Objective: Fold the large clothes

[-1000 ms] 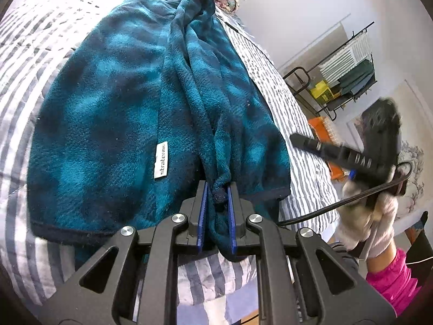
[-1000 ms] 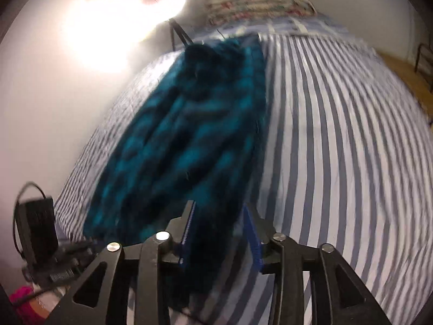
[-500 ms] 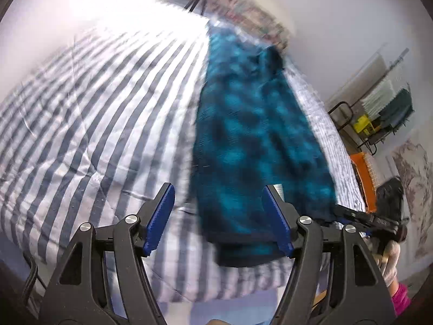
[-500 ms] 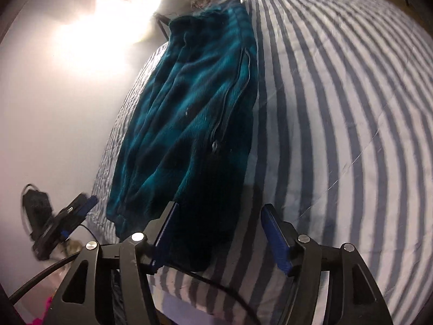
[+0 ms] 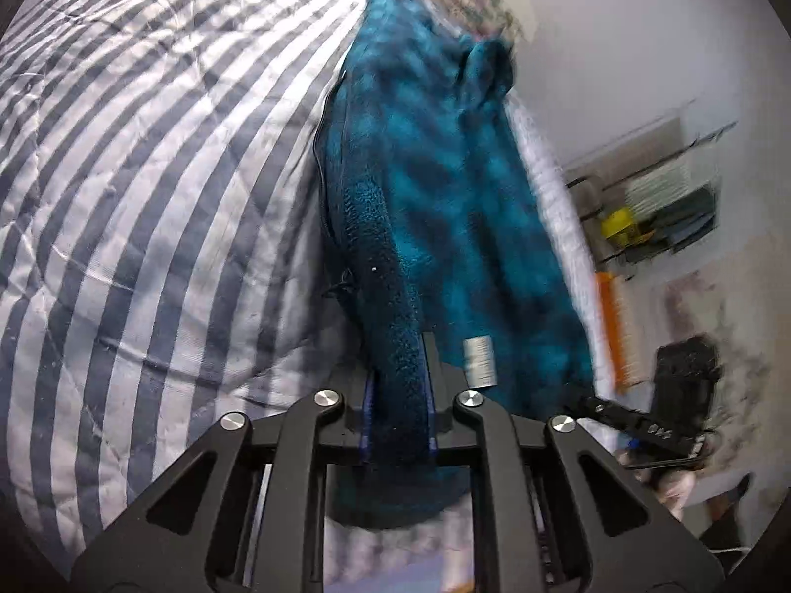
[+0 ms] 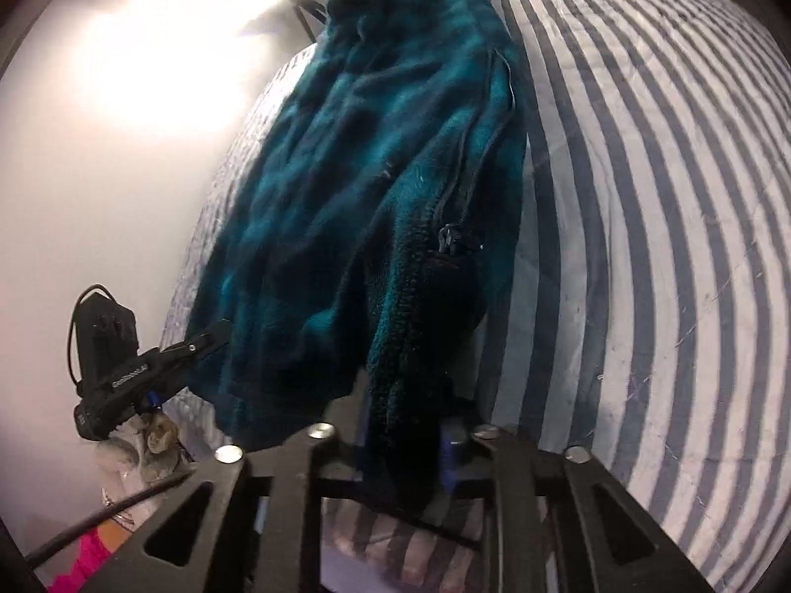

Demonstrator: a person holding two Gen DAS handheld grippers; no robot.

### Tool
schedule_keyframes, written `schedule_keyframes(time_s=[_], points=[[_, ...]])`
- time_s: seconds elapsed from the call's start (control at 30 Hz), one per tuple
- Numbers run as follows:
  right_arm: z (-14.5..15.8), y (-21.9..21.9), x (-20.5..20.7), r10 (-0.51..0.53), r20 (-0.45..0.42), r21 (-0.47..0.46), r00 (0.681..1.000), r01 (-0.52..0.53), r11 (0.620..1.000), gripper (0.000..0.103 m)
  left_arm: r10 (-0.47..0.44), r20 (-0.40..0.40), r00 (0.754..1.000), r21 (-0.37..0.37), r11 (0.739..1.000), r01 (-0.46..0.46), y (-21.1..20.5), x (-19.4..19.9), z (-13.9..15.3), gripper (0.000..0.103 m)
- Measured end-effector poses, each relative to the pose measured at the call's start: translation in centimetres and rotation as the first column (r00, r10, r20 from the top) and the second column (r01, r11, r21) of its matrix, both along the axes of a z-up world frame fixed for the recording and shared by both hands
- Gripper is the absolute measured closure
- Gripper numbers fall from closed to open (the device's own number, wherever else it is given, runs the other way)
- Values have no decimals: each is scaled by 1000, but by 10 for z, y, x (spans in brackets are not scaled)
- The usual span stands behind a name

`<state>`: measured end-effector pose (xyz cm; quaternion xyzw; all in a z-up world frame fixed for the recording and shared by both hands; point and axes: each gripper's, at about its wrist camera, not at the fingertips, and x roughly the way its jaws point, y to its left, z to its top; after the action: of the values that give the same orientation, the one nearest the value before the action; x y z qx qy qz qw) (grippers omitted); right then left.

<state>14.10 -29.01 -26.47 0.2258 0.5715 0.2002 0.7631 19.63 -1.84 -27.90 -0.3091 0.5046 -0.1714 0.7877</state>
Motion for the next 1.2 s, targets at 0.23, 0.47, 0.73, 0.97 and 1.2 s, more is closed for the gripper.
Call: schedule_keyframes(time_s=[0.23,0.47,0.73,0.97,1.2], points=[[25,-30,-17,-74,58,133,996,66,989,89,13,9,1000,33,999,-13,5,-5,3,93],[-11,-14,-18,-59,2,31,998,59,998,86,50,-28,998,19,999,-50,7,-12,-17,70],[0,-16,-36,-48,1,50,999,48,998,52,46,-35,998,-16,999,-47,-2,-39,-20,60],[0,2,-34,-17,23,75,1000,15,997,84,90,-86,992,-34,995,-93,-15,-38,-6,86],[23,-15,-42,-79,73,204,994,63,977,89,45,-9,999,-46,998,-46,-27,-39,29,87]])
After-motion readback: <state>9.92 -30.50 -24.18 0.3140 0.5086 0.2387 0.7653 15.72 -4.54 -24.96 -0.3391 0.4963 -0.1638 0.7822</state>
